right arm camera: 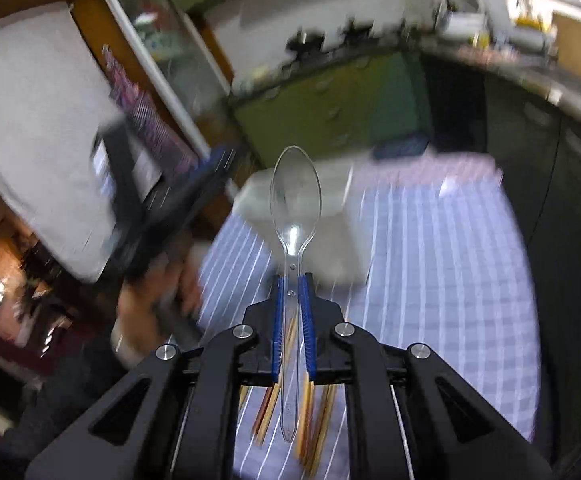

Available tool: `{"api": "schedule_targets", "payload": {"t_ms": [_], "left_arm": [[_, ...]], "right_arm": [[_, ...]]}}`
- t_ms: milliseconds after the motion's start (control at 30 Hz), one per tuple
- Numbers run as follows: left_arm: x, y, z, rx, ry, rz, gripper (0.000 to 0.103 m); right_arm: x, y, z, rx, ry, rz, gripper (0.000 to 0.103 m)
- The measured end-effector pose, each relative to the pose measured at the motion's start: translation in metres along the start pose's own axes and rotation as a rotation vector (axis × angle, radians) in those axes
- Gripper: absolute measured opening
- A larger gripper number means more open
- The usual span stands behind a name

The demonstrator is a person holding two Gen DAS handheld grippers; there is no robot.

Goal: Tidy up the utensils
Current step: 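Lower the fork into the white holder and open the left tool while the right tool lifts the spoon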

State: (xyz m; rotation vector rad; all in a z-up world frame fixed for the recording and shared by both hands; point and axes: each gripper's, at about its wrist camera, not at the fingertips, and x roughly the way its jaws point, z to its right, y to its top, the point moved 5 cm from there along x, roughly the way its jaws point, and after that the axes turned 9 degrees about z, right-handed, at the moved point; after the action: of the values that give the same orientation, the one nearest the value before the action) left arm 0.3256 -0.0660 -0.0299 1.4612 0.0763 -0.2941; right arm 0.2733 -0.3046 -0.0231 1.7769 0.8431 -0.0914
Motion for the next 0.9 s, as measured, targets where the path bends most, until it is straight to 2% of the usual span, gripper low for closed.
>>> {"api": "schedule_targets", "payload": {"t_ms": [100,233,333,467,567,667,900], "left_arm": [[-0.024,0.002,-0.010,-0.016,0.000,0.007,0.034],[-0.059,-0.002,-0.019,0.006,-0.001,0.007,0.034],[-0.081,-0.006,-0.021,0.028,-0.009,0.006,0.035],[-0.106,-0.011,-0.024,0.010,-0.033,-0.011,0.037],[-0.118,-0.015,-0.023,0.014,-0.047,-0.014,0.039],[-0.124,-0.022,-0.020,0.023,-0.063,-0.027,0.039],[-0.118,-0.037,-0.023,0.026,-0.050,-0.097,0.039]], "right_arm": [[0.010,0.037,-0.001,-0.006,-0.028,0.105,0.010],[0.032,0.078,-0.002,-0.001,-0.062,0.225,0.010],[0.058,0.103,-0.006,-0.049,-0.117,0.307,0.010],[0.094,0.115,-0.009,-0.104,-0.178,0.330,0.010],[0.124,0.104,-0.007,-0.148,-0.194,0.295,0.010],[0.136,0.083,0.000,-0.157,-0.183,0.259,0.010],[0.119,0.035,0.020,-0.162,-0.176,0.235,0.010]]}}
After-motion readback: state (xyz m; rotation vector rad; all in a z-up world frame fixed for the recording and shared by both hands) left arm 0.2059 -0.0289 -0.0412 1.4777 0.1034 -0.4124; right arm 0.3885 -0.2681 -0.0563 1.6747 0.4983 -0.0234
